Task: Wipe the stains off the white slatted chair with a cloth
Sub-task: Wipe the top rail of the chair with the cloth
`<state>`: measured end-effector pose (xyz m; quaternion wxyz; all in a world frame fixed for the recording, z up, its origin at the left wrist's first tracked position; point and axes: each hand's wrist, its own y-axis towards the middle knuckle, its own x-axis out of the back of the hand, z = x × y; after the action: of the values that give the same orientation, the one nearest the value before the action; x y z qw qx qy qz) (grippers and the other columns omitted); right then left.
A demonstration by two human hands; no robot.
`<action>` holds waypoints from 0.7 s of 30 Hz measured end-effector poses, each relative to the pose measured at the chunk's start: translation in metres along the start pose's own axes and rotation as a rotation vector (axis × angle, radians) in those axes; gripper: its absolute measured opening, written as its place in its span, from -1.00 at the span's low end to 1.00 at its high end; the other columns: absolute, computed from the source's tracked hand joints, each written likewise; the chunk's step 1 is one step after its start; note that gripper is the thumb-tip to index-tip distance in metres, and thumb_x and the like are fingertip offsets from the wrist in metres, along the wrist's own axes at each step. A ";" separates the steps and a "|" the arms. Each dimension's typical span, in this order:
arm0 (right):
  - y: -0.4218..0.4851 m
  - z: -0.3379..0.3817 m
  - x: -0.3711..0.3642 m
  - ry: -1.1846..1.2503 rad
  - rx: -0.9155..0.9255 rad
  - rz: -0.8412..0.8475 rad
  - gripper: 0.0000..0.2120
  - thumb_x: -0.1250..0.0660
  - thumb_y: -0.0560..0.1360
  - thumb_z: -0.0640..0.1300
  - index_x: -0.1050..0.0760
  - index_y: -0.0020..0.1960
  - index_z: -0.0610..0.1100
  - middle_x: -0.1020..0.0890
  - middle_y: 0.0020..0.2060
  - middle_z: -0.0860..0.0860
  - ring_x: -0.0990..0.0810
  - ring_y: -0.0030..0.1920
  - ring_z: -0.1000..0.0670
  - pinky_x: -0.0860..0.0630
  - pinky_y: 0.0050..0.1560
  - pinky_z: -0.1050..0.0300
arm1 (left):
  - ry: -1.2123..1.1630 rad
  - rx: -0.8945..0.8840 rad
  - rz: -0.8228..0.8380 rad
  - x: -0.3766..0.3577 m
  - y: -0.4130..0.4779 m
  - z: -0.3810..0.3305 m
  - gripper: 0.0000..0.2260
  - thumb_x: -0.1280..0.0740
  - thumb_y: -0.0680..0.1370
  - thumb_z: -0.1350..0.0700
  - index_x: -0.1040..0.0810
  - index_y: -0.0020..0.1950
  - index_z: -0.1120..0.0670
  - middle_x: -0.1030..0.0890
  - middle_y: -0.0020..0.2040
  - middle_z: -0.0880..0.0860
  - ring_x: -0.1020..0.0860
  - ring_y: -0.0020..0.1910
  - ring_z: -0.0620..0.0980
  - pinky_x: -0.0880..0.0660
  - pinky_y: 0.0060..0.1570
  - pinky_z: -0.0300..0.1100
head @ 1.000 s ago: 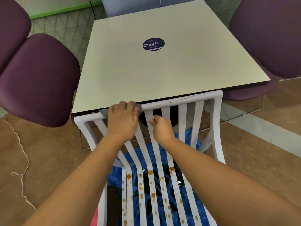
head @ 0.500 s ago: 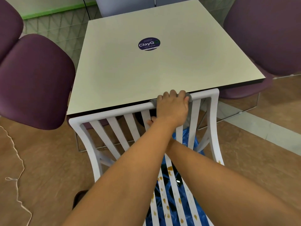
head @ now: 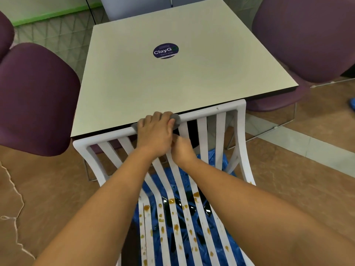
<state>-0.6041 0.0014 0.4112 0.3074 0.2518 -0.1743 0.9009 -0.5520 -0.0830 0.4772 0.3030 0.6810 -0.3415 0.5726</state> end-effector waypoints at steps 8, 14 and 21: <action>-0.001 0.004 0.007 -0.065 -0.059 0.019 -0.86 -0.18 0.64 -0.24 -0.39 -0.04 -0.03 -0.42 -0.26 0.13 -0.41 -0.14 0.07 -0.28 -0.20 0.32 | 0.033 0.318 -0.093 0.022 -0.050 0.139 -0.64 0.05 0.73 -0.04 -0.47 0.33 -0.01 -0.50 0.22 0.12 -0.39 0.31 0.21 0.02 0.51 0.18; -0.006 0.013 0.012 -0.131 -0.129 0.106 -0.80 -0.15 0.66 -0.27 -0.48 -0.05 -0.09 -0.53 -0.14 0.02 -0.50 -0.13 0.05 -0.42 -0.06 0.22 | -0.041 0.521 -0.131 0.022 -0.070 0.184 -0.61 0.05 0.74 -0.07 -0.44 0.42 0.00 -0.43 0.39 0.18 -0.32 0.42 0.29 0.08 0.54 0.26; -0.032 0.030 0.038 0.015 -0.166 0.025 -0.74 -0.25 0.63 -0.12 -0.51 0.29 -0.09 -0.63 -0.12 -0.02 -0.57 -0.25 0.07 -0.47 -0.31 0.23 | 0.055 0.424 -0.162 0.023 -0.058 0.147 -0.65 -0.01 0.72 -0.05 -0.52 0.33 -0.03 -0.50 0.34 0.14 -0.34 0.40 0.22 0.00 0.51 0.26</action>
<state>-0.5991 0.0286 0.4618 0.3171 0.2166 -0.2493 0.8890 -0.4177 -0.1702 0.4750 0.2073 0.7389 -0.1494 0.6235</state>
